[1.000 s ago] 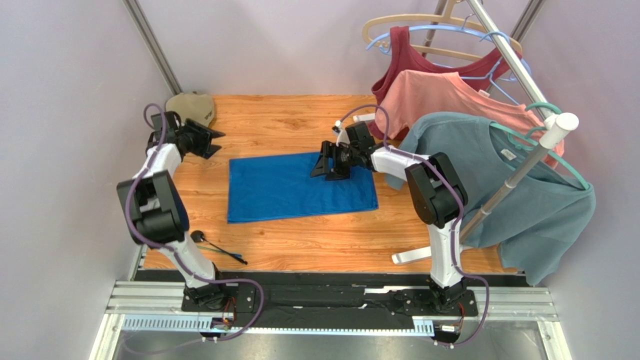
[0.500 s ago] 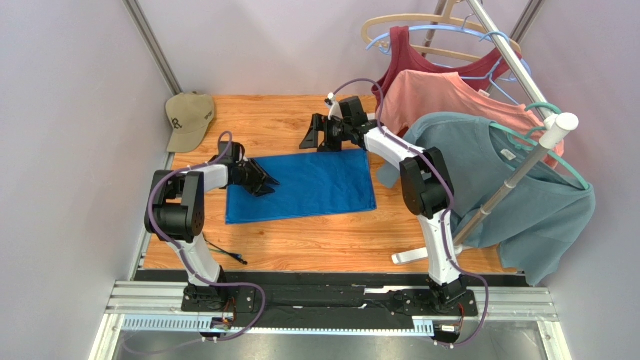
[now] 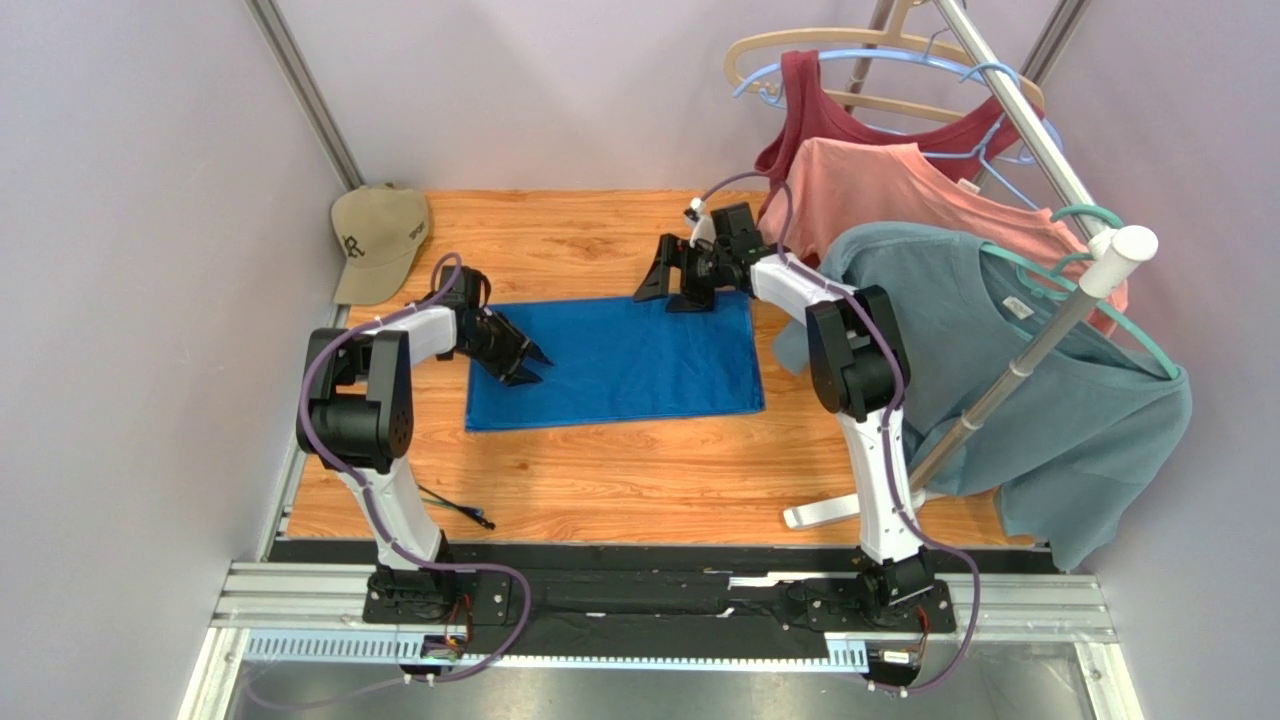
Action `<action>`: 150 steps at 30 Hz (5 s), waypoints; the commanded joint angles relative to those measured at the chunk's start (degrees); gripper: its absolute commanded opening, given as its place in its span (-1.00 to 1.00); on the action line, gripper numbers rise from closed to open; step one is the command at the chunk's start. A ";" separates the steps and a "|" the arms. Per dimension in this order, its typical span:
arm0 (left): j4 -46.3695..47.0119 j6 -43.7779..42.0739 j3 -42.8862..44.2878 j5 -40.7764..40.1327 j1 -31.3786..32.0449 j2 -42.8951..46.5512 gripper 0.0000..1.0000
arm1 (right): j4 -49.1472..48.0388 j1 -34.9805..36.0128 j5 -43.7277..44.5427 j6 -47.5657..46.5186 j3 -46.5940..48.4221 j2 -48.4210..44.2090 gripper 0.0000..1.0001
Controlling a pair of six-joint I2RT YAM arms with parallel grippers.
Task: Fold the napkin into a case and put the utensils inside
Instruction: Smooth out the rectangle-folded napkin at the center of the board, then pick up the rectangle-folded napkin from the center of the board.
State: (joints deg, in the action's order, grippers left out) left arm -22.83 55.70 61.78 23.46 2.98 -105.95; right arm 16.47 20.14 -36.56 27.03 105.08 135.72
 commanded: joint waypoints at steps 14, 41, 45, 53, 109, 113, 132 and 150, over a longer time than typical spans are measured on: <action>22.27 -4.13 2.03 8.16 3.52 6.47 0.10 | -20.85 4.20 -4.93 17.50 -13.13 -6.52 0.75; 69.86 14.60 -14.40 6.61 5.54 -8.04 0.15 | -23.41 5.08 -6.51 19.91 -12.53 -7.14 0.74; 68.44 18.90 -13.44 5.63 5.19 -11.90 0.15 | -25.25 5.17 -7.21 20.87 -13.32 -7.05 0.74; 76.97 24.54 -16.78 1.24 4.66 -15.34 0.15 | -31.50 5.88 -7.83 22.90 -16.04 -6.52 0.75; -2.64 -20.45 0.62 -0.25 10.02 21.56 0.17 | 33.36 9.12 45.42 -12.17 -3.12 -14.16 0.57; -10.82 -24.23 0.45 -2.37 10.02 28.42 0.17 | 30.74 9.57 44.74 -12.00 -8.04 -16.19 0.32; -9.60 -23.01 -2.89 3.69 10.02 30.28 0.16 | 21.77 11.24 41.21 -10.24 -17.97 -13.03 -0.09; -2.06 -20.03 -3.69 7.12 11.51 21.60 0.05 | 17.10 10.71 47.98 -12.35 -24.04 -17.67 -1.00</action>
State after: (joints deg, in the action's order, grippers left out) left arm -31.44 33.34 58.24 28.01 13.30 -78.41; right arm 32.58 31.64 6.68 16.38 84.03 117.60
